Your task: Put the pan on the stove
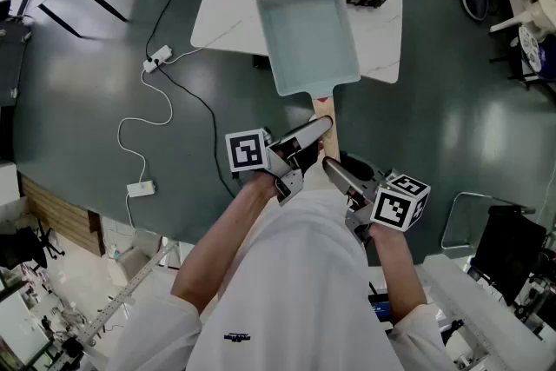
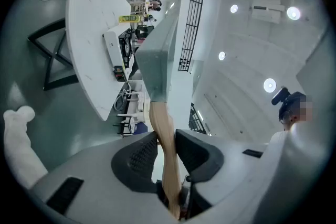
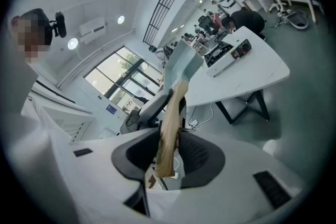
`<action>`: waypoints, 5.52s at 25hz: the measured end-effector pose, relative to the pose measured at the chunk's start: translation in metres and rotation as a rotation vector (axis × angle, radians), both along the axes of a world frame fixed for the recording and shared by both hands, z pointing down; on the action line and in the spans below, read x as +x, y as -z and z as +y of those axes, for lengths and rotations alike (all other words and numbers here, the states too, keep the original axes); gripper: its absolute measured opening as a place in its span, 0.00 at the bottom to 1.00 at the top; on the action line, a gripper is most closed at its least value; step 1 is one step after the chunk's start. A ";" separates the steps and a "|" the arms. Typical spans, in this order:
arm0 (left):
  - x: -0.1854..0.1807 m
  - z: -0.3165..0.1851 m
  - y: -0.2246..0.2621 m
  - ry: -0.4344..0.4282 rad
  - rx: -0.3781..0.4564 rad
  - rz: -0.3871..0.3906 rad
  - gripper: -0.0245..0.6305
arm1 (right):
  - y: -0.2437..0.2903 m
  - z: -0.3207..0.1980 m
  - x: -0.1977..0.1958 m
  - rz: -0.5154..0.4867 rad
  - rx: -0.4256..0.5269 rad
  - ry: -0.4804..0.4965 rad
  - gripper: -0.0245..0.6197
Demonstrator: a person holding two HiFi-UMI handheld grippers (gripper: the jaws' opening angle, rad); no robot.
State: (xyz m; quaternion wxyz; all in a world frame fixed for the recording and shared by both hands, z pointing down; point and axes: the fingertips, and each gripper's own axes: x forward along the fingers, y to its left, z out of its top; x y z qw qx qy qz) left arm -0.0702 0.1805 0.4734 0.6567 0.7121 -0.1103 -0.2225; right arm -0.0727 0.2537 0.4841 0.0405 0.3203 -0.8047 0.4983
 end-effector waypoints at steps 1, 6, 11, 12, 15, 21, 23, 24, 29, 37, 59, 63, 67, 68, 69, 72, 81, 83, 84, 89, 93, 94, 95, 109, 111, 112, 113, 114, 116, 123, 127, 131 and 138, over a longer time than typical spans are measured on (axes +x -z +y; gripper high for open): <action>-0.004 0.021 0.002 0.013 -0.010 -0.009 0.21 | 0.004 0.021 -0.003 -0.006 -0.005 0.014 0.23; -0.012 0.104 0.014 0.085 -0.047 -0.037 0.22 | 0.023 0.102 -0.001 -0.029 -0.013 0.086 0.23; 0.001 0.151 0.030 0.148 -0.026 -0.057 0.22 | 0.042 0.145 0.020 -0.076 0.000 0.138 0.22; 0.005 0.158 0.033 0.158 -0.020 -0.059 0.22 | 0.046 0.152 0.025 -0.072 0.013 0.156 0.23; 0.019 0.171 0.038 0.193 -0.005 -0.057 0.22 | 0.053 0.164 0.042 -0.028 0.057 0.219 0.24; 0.053 0.188 0.039 0.237 -0.013 -0.054 0.22 | 0.056 0.181 0.077 -0.053 0.056 0.253 0.24; 0.064 0.190 0.038 0.246 -0.010 -0.059 0.22 | 0.055 0.184 0.089 -0.054 0.062 0.265 0.24; 0.070 0.191 0.038 0.248 -0.007 -0.063 0.22 | 0.054 0.184 0.096 -0.052 0.065 0.270 0.24; 0.097 0.186 0.039 0.247 -0.004 -0.055 0.22 | 0.054 0.179 0.123 -0.059 0.080 0.284 0.24; 0.106 0.157 0.025 0.257 -0.046 -0.066 0.22 | 0.044 0.148 0.135 -0.068 0.064 0.292 0.24; 0.056 -0.173 0.027 0.122 -0.031 -0.046 0.22 | 0.048 -0.180 0.079 -0.070 0.087 0.161 0.24; 0.059 -0.221 0.034 0.110 -0.004 -0.080 0.22 | 0.052 -0.227 0.080 -0.086 0.082 0.149 0.24; 0.067 -0.253 0.036 0.113 0.007 -0.095 0.22 | 0.053 -0.258 0.087 -0.096 0.070 0.161 0.24; 0.070 -0.259 0.037 0.116 0.001 -0.085 0.22 | 0.053 -0.264 0.089 -0.095 0.067 0.165 0.24; 0.072 -0.264 0.036 0.119 -0.007 -0.078 0.22 | 0.052 -0.269 0.092 -0.096 0.061 0.169 0.24; 0.078 -0.273 0.030 0.129 -0.027 -0.080 0.22 | 0.050 -0.280 0.100 -0.096 0.048 0.183 0.24; 0.084 -0.299 0.016 0.094 -0.048 -0.112 0.22 | 0.038 -0.305 0.105 -0.112 0.031 0.164 0.24; 0.086 -0.305 0.012 0.073 -0.047 -0.110 0.22 | 0.035 -0.311 0.106 -0.120 0.025 0.155 0.24; 0.087 -0.309 0.009 0.061 -0.047 -0.109 0.22 | 0.032 -0.314 0.107 -0.121 0.023 0.148 0.24; 0.087 -0.325 -0.012 0.023 -0.075 -0.123 0.23 | 0.013 -0.332 0.105 -0.117 0.001 0.121 0.24; 0.086 -0.340 -0.027 0.003 -0.077 -0.144 0.23 | -0.005 -0.345 0.100 -0.122 -0.015 0.100 0.24; 0.085 -0.344 -0.031 -0.003 -0.075 -0.150 0.23 | -0.009 -0.348 0.099 -0.126 -0.019 0.091 0.24; 0.085 -0.348 -0.035 -0.008 -0.076 -0.151 0.23 | -0.013 -0.352 0.097 -0.132 -0.026 0.081 0.24; 0.088 -0.382 -0.095 -0.094 -0.129 -0.214 0.23 | -0.070 -0.385 0.092 -0.130 -0.111 0.042 0.24; 0.088 -0.386 -0.103 -0.102 -0.122 -0.228 0.23 | -0.077 -0.388 0.092 -0.132 -0.124 0.037 0.24; 0.089 -0.387 -0.106 -0.106 -0.113 -0.235 0.23 | -0.079 -0.389 0.092 -0.133 -0.130 0.034 0.24; 0.090 -0.389 -0.108 -0.109 -0.103 -0.238 0.23 | -0.082 -0.390 0.092 -0.134 -0.136 0.032 0.24; 0.090 -0.390 -0.110 -0.112 -0.097 -0.238 0.23 | -0.085 -0.390 0.091 -0.136 -0.142 0.030 0.24; 0.092 -0.391 -0.114 -0.116 -0.094 -0.232 0.23 | -0.091 -0.389 0.089 -0.137 -0.159 0.030 0.24; 0.087 -0.386 -0.128 -0.109 -0.129 -0.222 0.22 | -0.105 -0.385 0.084 -0.129 -0.179 0.032 0.24; 0.088 -0.386 -0.127 -0.110 -0.124 -0.191 0.23 | -0.107 -0.385 0.085 -0.153 -0.195 0.007 0.24; 0.088 -0.387 -0.132 -0.123 -0.113 -0.216 0.24 | -0.108 -0.387 0.087 -0.169 -0.186 -0.022 0.24; 0.084 -0.382 -0.126 -0.089 -0.100 -0.255 0.30 | -0.108 -0.378 0.087 -0.164 -0.196 -0.013 0.45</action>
